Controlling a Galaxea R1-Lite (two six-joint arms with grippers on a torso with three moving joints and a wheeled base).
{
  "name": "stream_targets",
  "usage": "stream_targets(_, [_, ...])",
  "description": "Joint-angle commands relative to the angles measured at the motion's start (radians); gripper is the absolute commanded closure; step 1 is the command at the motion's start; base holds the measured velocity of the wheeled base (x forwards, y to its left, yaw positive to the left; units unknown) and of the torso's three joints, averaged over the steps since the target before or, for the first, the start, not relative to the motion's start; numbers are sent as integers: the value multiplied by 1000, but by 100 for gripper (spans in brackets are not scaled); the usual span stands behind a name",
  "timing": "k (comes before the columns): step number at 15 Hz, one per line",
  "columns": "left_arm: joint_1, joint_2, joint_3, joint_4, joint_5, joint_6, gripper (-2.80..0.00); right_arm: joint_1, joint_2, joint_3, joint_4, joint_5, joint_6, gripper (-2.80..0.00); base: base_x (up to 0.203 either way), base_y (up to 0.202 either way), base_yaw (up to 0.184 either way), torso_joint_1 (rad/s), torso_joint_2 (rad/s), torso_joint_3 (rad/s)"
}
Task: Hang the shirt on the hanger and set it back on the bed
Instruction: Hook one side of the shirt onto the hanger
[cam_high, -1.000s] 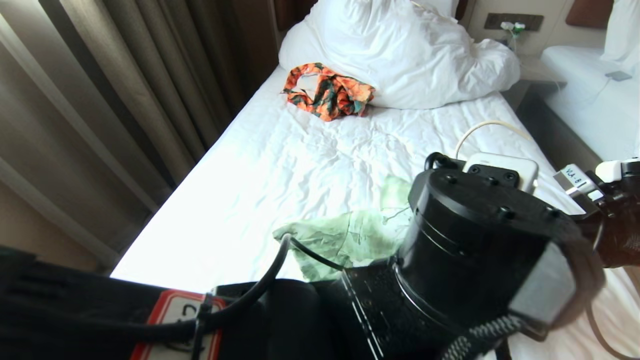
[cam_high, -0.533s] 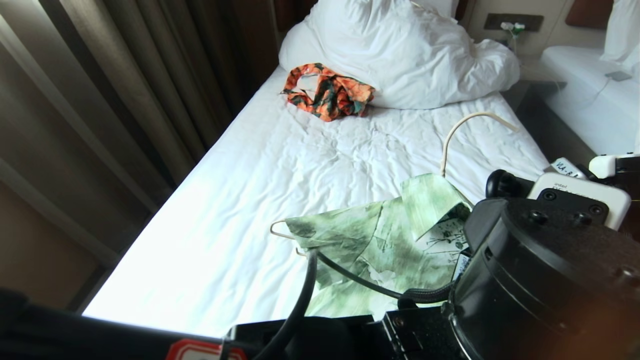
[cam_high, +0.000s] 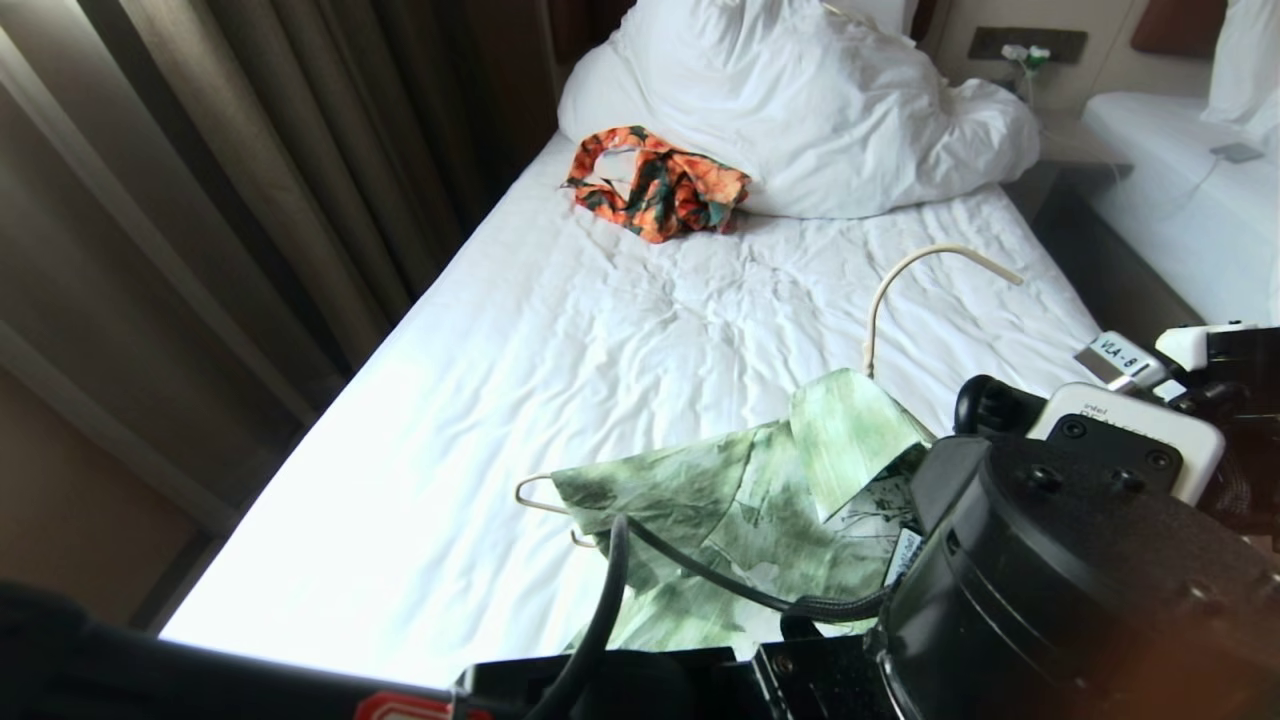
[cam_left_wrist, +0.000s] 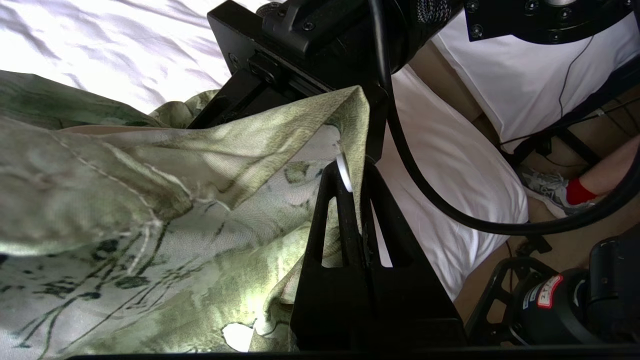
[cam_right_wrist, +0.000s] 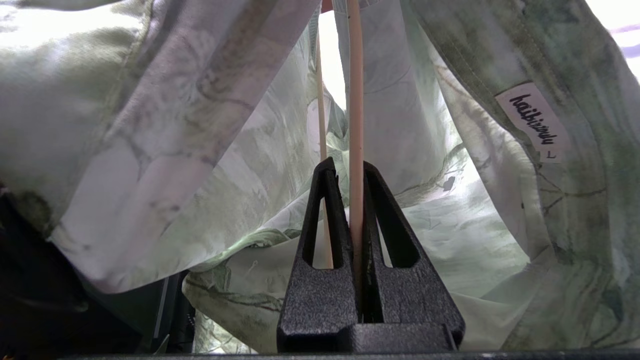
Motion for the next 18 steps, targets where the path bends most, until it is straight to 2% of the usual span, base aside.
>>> stream_targets(1, [3, -15, 10, -3, 4, 0, 0, -1, 1, 1, -5, 8, -3, 0, 0, 0, 0, 0, 0, 0])
stream_targets(3, [2, -38, 14, 0, 4, -5, 0, -2, 2, 1, -7, 11, -3, 0, 0, 0, 0, 0, 0, 0])
stream_targets(7, [-8, -78, 128, 4, 5, -12, 0, -2, 31, 2, -87, 15, 0, 0, 0, 0, 0, 0, 0, 0])
stream_targets(10, [6, -74, 94, 11, 13, -6, 0, -1, 27, 24, -88, 15, 0, 0, 0, 0, 0, 0, 0, 0])
stream_targets(11, [17, -75, 84, 24, 12, -3, -280, -2, 26, 29, -88, 15, 0, 0, 0, 0, 0, 0, 0, 0])
stream_targets(14, [35, -76, 74, 35, 10, 1, -280, -7, 24, 32, -90, 20, -1, 0, 0, 0, 0, 0, 0, 0])
stream_targets(16, [46, -91, 77, 35, 15, 46, -280, -6, 15, 42, -93, 25, 0, 0, 0, 0, 0, 0, 0, 0])
stream_targets(18, [45, -141, 109, 66, 29, 47, -280, -24, 12, 42, -112, 25, 0, 0, 0, 0, 0, 0, 0, 0])
